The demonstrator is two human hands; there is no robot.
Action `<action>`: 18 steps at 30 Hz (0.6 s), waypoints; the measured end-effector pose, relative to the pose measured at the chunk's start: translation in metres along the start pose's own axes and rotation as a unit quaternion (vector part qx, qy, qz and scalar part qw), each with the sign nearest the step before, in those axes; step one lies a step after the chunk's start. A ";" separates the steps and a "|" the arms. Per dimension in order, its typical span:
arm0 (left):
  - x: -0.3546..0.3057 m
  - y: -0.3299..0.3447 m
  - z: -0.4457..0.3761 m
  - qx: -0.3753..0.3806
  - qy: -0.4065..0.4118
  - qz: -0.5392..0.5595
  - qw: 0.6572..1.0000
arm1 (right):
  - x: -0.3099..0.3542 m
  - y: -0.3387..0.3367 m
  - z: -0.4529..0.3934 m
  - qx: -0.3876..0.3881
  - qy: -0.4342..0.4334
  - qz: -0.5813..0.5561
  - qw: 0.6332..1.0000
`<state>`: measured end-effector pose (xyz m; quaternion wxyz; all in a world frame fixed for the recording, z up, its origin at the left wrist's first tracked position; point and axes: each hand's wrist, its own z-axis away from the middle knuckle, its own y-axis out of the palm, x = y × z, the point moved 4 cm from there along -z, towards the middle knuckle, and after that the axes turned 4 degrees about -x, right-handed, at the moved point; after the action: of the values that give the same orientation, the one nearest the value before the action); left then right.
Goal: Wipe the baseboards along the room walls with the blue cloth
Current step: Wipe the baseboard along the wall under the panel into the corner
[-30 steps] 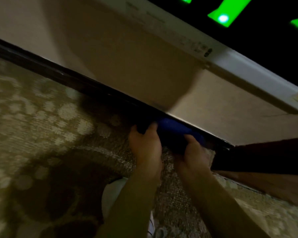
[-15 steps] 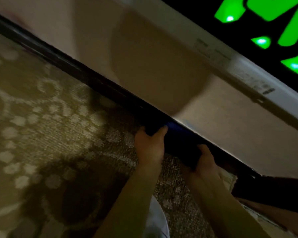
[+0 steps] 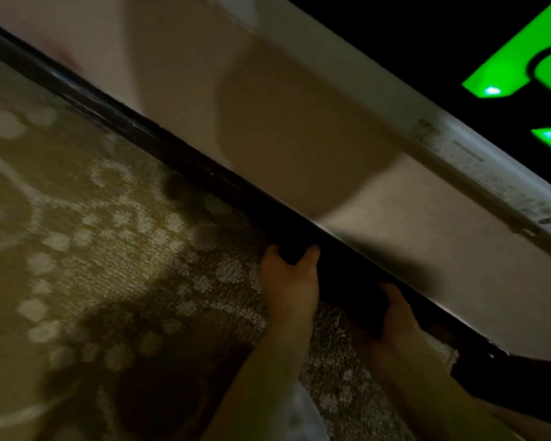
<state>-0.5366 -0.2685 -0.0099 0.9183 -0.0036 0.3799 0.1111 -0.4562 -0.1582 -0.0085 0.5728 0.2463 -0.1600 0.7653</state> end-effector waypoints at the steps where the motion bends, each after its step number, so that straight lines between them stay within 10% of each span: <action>1: -0.009 -0.009 -0.006 -0.019 0.003 0.017 1.000 | -0.005 0.013 0.004 0.028 0.007 0.005 1.000; 18: -0.023 -0.021 -0.021 0.049 -0.077 -0.006 0.996 | -0.011 0.029 0.026 0.005 0.008 0.007 1.000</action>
<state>-0.5627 -0.2956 -0.0106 0.9446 0.0481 0.3129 0.0871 -0.4764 -0.1889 0.0075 0.5678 0.2418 -0.1528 0.7719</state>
